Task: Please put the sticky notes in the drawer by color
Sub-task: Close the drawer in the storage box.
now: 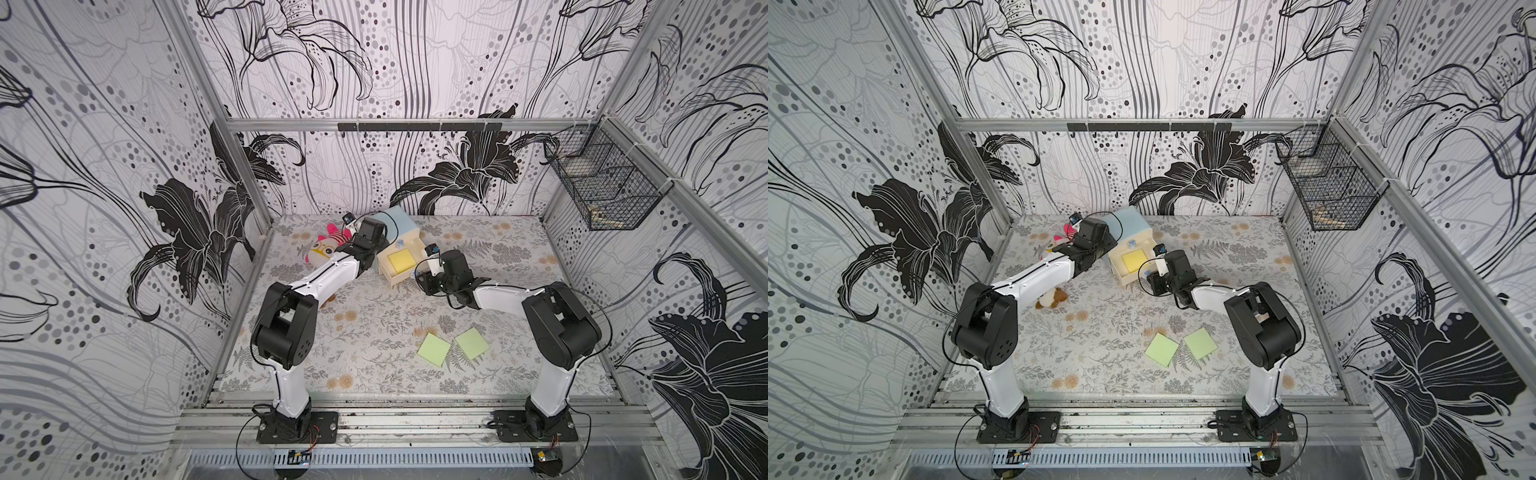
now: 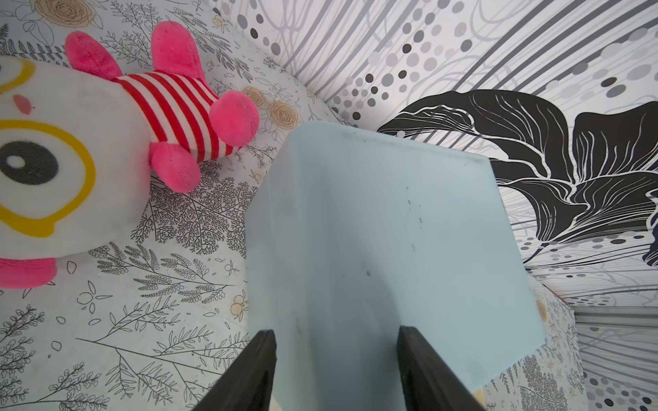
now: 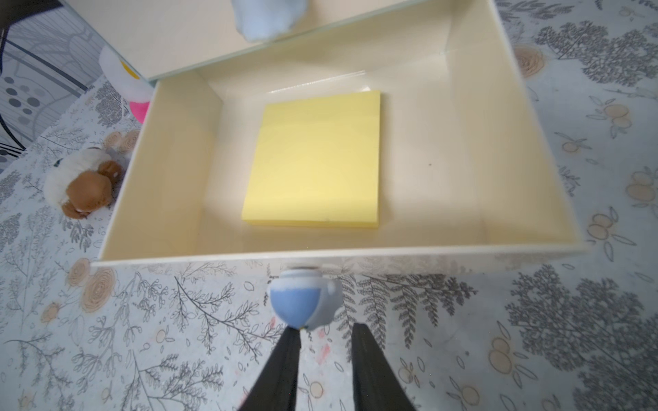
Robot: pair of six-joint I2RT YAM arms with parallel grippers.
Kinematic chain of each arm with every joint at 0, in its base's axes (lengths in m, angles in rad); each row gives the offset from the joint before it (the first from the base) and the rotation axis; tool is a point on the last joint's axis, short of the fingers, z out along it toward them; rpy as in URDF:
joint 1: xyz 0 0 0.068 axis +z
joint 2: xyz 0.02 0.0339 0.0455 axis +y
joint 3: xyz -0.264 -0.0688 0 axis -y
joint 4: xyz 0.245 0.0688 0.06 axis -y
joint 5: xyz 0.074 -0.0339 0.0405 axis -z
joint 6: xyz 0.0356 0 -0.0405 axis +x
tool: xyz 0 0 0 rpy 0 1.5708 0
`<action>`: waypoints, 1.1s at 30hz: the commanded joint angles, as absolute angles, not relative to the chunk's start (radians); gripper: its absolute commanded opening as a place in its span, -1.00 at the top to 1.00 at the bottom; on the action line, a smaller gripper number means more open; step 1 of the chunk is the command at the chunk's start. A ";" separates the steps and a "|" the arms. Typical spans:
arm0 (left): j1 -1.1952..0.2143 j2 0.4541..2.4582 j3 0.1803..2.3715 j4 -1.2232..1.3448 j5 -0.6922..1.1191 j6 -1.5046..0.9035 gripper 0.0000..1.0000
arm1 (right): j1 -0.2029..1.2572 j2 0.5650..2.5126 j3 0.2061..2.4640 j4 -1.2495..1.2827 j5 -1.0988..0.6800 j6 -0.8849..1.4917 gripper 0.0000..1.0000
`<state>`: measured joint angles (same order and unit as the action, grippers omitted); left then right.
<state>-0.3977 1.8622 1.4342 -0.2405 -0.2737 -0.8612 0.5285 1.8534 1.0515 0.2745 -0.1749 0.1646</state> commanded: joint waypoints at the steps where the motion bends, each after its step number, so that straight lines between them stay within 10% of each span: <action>1: -0.398 1.891 1.431 -0.280 -0.270 -0.855 -0.15 | 0.524 1.883 1.118 0.294 -0.153 0.163 0.40; 23: -0.398 1.886 1.413 -0.268 -0.229 -0.847 -0.04 | 0.524 2.152 1.540 0.216 -0.166 0.168 0.37; 33: -0.398 1.838 1.398 -0.238 -0.232 -0.828 -0.16 | 0.449 1.902 1.337 0.230 -0.252 0.133 -0.12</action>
<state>-0.3977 1.8595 1.4258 -0.2207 -0.2428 -0.8551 0.4896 2.0144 1.3670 0.2024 -0.2039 0.1371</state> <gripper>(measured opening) 0.572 0.546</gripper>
